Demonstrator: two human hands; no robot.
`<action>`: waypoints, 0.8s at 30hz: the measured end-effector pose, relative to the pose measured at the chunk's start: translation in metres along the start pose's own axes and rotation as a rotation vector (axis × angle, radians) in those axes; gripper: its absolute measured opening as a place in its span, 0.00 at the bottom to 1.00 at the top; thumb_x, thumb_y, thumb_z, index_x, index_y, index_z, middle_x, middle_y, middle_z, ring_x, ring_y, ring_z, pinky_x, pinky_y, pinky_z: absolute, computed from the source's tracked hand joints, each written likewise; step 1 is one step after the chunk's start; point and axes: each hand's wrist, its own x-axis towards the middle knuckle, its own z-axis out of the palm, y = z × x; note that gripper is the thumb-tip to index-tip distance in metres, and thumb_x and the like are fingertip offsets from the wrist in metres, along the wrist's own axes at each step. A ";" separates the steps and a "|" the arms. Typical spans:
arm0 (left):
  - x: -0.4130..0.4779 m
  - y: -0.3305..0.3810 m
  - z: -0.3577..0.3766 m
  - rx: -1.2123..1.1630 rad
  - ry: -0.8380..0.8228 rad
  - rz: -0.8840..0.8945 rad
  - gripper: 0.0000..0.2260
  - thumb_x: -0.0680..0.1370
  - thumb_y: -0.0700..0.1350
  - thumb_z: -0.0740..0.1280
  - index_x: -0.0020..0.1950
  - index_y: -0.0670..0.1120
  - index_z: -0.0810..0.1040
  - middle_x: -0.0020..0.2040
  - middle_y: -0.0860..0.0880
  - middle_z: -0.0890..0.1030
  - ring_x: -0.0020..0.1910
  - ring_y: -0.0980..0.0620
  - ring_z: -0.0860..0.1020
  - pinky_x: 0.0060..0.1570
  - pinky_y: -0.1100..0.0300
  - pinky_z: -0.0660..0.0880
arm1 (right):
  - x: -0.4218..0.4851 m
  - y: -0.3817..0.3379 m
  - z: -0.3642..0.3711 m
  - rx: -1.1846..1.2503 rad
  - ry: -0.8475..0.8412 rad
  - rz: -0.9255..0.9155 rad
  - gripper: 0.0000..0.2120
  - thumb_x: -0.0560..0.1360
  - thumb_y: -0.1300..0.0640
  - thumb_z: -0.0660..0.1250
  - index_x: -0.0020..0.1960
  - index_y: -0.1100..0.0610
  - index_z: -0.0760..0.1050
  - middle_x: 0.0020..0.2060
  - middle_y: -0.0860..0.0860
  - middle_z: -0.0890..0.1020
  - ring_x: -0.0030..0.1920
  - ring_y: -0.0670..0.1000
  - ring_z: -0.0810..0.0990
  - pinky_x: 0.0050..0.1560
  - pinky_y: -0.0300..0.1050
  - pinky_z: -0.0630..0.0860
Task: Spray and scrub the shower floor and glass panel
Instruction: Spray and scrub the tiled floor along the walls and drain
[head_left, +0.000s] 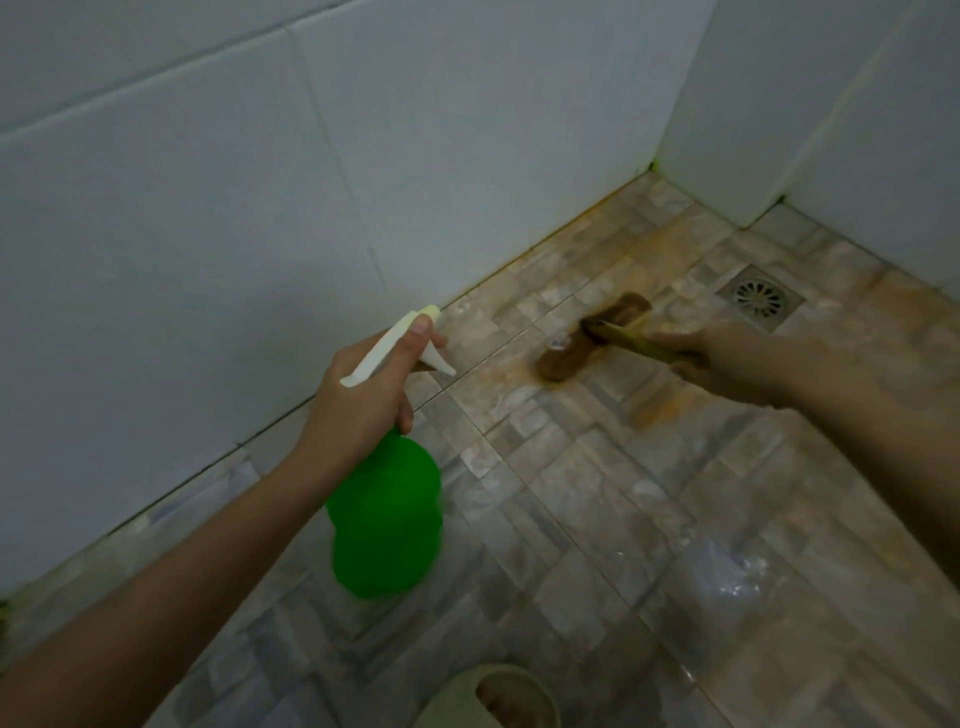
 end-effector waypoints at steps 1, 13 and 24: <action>0.002 0.005 0.004 0.007 -0.011 -0.003 0.14 0.83 0.60 0.62 0.48 0.56 0.86 0.47 0.55 0.88 0.32 0.38 0.79 0.29 0.61 0.72 | -0.006 0.006 -0.002 -0.015 0.000 0.039 0.22 0.82 0.53 0.57 0.75 0.43 0.60 0.38 0.48 0.76 0.34 0.48 0.76 0.38 0.46 0.74; 0.036 0.030 0.053 0.007 -0.086 0.036 0.14 0.81 0.61 0.63 0.47 0.57 0.85 0.45 0.56 0.88 0.22 0.51 0.74 0.29 0.60 0.73 | 0.003 0.027 -0.025 0.027 -0.095 0.106 0.18 0.82 0.53 0.56 0.71 0.44 0.66 0.33 0.49 0.76 0.25 0.46 0.73 0.23 0.38 0.69; 0.073 0.032 0.084 0.005 -0.084 0.049 0.15 0.81 0.62 0.63 0.47 0.56 0.86 0.48 0.40 0.86 0.24 0.47 0.76 0.29 0.59 0.73 | 0.071 0.037 -0.036 0.086 0.041 0.071 0.20 0.83 0.52 0.55 0.74 0.45 0.64 0.36 0.48 0.74 0.29 0.48 0.73 0.32 0.41 0.70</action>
